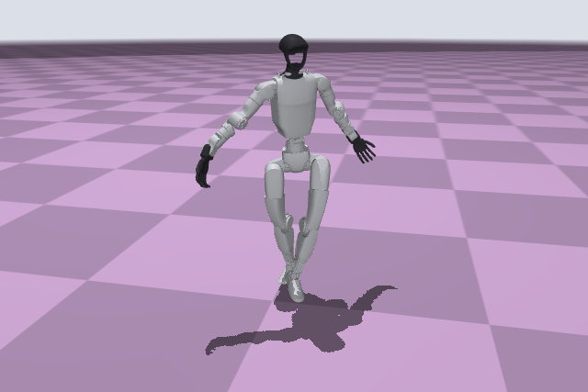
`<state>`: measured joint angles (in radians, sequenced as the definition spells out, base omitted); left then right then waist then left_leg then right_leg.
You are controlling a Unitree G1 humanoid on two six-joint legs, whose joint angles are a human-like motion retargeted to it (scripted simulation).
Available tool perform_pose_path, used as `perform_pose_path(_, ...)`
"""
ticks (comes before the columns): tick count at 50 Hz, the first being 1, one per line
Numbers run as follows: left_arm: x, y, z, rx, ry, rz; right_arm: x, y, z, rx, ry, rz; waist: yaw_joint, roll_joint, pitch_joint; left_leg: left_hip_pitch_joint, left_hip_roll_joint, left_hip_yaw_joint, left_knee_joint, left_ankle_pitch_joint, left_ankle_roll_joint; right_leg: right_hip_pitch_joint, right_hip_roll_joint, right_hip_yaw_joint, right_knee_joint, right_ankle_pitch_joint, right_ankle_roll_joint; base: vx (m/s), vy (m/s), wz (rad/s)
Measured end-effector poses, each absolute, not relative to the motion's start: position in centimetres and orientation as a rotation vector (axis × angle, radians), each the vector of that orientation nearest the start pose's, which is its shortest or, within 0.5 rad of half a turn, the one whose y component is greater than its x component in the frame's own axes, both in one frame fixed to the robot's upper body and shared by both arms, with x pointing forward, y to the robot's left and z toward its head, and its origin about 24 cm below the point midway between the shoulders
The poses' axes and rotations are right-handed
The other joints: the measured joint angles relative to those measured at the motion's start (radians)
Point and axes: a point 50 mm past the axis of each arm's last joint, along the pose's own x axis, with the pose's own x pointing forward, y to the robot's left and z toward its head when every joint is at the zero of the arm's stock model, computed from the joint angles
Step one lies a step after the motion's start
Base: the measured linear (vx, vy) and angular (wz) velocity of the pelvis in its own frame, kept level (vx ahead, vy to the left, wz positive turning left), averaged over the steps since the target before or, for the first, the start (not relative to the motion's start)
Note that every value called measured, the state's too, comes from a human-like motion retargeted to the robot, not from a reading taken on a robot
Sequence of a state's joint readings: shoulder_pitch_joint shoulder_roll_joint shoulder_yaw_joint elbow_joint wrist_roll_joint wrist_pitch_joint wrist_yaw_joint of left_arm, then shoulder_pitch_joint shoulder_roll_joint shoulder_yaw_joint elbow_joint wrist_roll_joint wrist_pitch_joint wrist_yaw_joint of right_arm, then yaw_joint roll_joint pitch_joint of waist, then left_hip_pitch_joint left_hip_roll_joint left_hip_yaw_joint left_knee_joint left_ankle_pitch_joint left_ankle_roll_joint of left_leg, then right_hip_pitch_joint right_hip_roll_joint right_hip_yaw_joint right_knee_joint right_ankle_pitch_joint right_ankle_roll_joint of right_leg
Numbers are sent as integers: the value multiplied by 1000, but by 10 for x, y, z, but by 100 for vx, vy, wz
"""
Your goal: Dance
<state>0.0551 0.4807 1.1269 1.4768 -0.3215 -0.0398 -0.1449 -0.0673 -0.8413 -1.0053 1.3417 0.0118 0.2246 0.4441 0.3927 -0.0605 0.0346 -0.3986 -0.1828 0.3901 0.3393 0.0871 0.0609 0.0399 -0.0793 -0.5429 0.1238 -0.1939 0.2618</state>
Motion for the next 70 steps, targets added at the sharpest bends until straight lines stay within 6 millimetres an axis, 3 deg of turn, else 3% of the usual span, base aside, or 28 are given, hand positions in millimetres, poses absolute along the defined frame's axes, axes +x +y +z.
perform_pose_path(2,-30,346,-128,-706,867,1308,65,-463,-16,282,895,-751,-5,18,-25,25,9,67,-89,74,139,20,46,-61,31,58,0,37,-46,340)
perform_pose_path(5,-77,318,-136,-756,976,1373,67,-451,-30,239,1010,-667,31,89,-87,93,37,-110,-128,17,90,37,104,-75,163,222,0,76,-17,295)
perform_pose_path(7,-112,304,-133,-766,1037,1381,66,-433,-51,264,1058,-639,47,119,-103,169,15,-278,-118,-24,58,52,48,-40,359,335,-18,106,23,360)
perform_pose_path(10,-146,294,-125,-744,1111,1363,84,-395,-83,367,1044,-595,4,139,-52,286,-58,-516,-122,-47,75,-53,23,129,692,444,-217,57,3,399)
perform_pose_path(12,-159,293,-120,-696,1162,1362,110,-363,-99,474,1003,-527,0,139,-58,297,-57,-614,-115,-78,45,-163,87,304,808,278,-254,24,-19,294)
perform_pose_path(15,-167,285,-120,-618,1249,1363,149,-306,-116,651,936,-384,-23,115,-80,250,-40,-680,-75,-73,17,-294,93,459,872,40,-334,9,-23,320)
perform_pose_path(18,-144,279,-132,-504,1299,1285,171,-258,-124,832,863,-269,-49,96,-63,207,-95,-845,14,-21,16,-359,118,661,795,-66,-289,-4,-23,428)
perform_pose_path(20,-119,276,-141,-425,1304,1212,182,-234,-124,910,819,-184,-54,83,-46,205,-129,-956,30,11,12,-361,170,832,685,-84,-213,-4,-26,442)
perform_pose_path(23,-81,272,-152,-324,1285,1079,192,-205,-124,916,802,-27,-83,42,-2,231,-180,-1111,40,65,-29,-229,233,1120,426,39,-23,6,-34,454)
perform_pose_path(25,-51,264,-159,-285,1269,976,198,-192,-122,852,815,75,-98,12,-9,185,-196,-1155,17,131,-79,-207,236,1233,315,187,0,-9,-22,446)
perform_pose_path(28,1,252,-167,-231,1241,826,211,-179,-118,642,851,226,-151,9,-33,128,-113,-1143,-81,172,-173,-203,190,869,226,144,-216,-15,-14,446)
perform_pose_path(30,39,238,-169,-177,1224,713,222,-180,-113,446,851,281,-123,-19,-29,101,-93,-1021,-124,153,-199,-141,148,701,99,129,-288,-20,-6,373)
perform_pose_path(33,102,198,-167,-97,1167,426,243,-205,-97,91,804,239,-90,-81,5,48,-52,-567,-16,-75,60,-149,22,486,60,124,-246,-15,-5,419)
perform_pose_path(34,118,181,-165,-85,1156,301,250,-215,-89,-30,782,228,-77,-92,10,48,-25,-462,33,-118,109,-155,0,436,50,120,-243,-1,-1,416)
perform_pose_path(35,131,163,-163,-76,1152,170,256,-224,-80,-151,757,220,-57,-98,11,52,4,-384,80,-138,138,-160,-9,400,37,116,-248,5,3,329)
perform_pose_path(36,141,144,-161,-78,1165,41,265,-221,-70,-255,718,259,-56,-108,11,49,-3,-412,136,-124,147,-163,-17,362,27,108,-250,10,7,281)
perform_pose_path(38,160,105,-152,-95,1190,-239,283,-204,-48,-436,618,398,-77,-128,4,50,-18,-483,224,-127,127,-172,-29,317,16,94,-247,19,11,237)
perform_pose_path(40,163,75,-143,-123,1223,-534,294,-175,-29,-559,519,591,-113,-140,-22,78,34,-476,249,-167,112,-176,-43,279,10,84,-224,39,15,215)
perform_pose_path(43,149,31,-132,-163,1257,-891,297,-127,-7,-641,391,863,-173,-147,-36,185,150,-381,153,-194,124,-140,-79,214,6,73,-178,47,26,219)
perform_pose_path(47,160,-15,-105,-198,1150,-1189,293,-60,23,-676,234,1225,-254,-126,-61,254,287,-236,-4,-90,151,-118,-98,128,-2,73,-147,25,20,186)
perform_pose_path(50,170,-40,-83,-157,1058,-1401,289,-31,40,-671,178,1391,-284,-115,-71,261,332,-189,-92,-28,145,-132,-125,83,15,77,-148,20,17,142)
perform_pose_path(53,172,-54,-66,-107,960,-1612,286,-17,47,-642,118,1465,-264,-107,-67,239,337,-217,-120,46,156,-147,-159,53,39,85,-171,29,20,81)
perform_pose_path(57,167,-55,-62,-115,902,-1774,277,-11,33,-521,122,1544,-229,-78,-52,233,324,-251,-141,73,137,-168,-214,47,88,100,-187,37,30,28)
perform_pose_path(59,167,-47,-68,-137,926,-1748,268,-11,19,-412,166,1630,-209,-45,-54,225,313,-296,-137,67,56,-187,-225,70,107,113,-186,37,42,-29)
perform_pose_path(62,170,-21,-86,-158,995,-1587,250,-16,-10,-138,296,1718,-195,4,-60,203,287,-318,-63,-46,-70,-204,-261,96,116,150,-164,45,52,-44)
perform_pose_path(65,173,24,-111,-131,1088,-1300,231,-21,-36,224,399,1672,-202,41,-62,182,247,-312,19,-151,-137,-221,-310,119,116,198,-151,46,53,-55)
perform_pose_path(68,166,87,-134,-97,1177,-953,220,-32,-56,552,428,1455,-209,62,-66,141,202,-243,111,-262,-123,-269,-370,161,110,261,-140,41,55,-64)
perform_pose_path(70,151,128,-146,-118,1234,-727,216,-49,-67,736,409,1262,-207,78,-66,129,153,-230,136,-325,-107,-286,-401,171,90,307,-144,42,57,-64)
